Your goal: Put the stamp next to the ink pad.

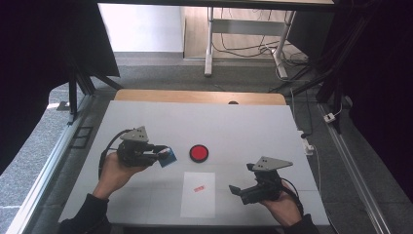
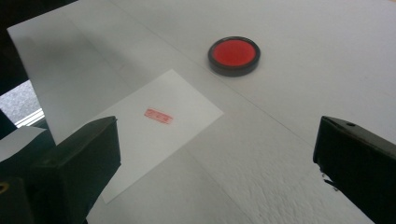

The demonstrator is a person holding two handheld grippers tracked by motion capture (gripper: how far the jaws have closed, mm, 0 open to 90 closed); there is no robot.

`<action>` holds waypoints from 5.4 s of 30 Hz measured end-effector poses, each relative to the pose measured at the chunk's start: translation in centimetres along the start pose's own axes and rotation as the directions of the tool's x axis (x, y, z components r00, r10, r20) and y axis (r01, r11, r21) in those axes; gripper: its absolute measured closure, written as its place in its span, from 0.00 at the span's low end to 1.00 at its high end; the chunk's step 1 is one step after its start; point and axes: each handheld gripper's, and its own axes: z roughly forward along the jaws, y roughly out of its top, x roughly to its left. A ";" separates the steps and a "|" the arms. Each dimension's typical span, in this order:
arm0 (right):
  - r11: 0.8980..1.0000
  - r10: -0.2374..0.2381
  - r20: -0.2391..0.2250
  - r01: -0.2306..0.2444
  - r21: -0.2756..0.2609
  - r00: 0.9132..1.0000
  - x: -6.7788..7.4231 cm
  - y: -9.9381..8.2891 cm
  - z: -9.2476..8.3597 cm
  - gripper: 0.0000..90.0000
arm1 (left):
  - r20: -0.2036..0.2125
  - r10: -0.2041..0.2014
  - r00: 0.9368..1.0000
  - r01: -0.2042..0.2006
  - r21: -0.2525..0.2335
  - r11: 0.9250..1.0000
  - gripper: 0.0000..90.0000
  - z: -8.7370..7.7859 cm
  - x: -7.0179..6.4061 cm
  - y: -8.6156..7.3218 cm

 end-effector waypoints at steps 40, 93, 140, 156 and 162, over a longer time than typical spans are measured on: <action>0.997 0.080 0.180 -0.082 0.007 0.980 -1.4 -3.8 -4.1 0.00 | -0.205 -0.117 0.972 0.135 0.077 0.988 0.78 2.3 4.1 -4.1; 0.997 0.064 0.159 -0.069 0.025 0.985 -1.4 -3.8 -4.1 0.00 | -0.173 -0.199 0.965 0.207 0.031 0.978 0.32 2.4 4.9 -4.5; 0.996 0.078 0.143 -0.083 0.033 0.987 -1.5 -3.8 -4.0 0.00 | -0.130 -0.237 0.963 0.223 -0.109 0.969 0.00 -5.2 -2.8 -6.5; 0.995 0.084 0.151 -0.090 0.032 0.985 -1.6 -3.8 -4.0 0.00 | -0.203 -0.281 0.938 0.260 -0.121 0.958 0.00 -8.3 -5.0 -10.4; 0.996 0.082 0.152 -0.088 0.034 0.985 -1.5 -3.7 -4.0 0.00 | -0.234 -0.298 0.925 0.288 -0.077 0.955 0.00 -8.5 -5.5 -11.7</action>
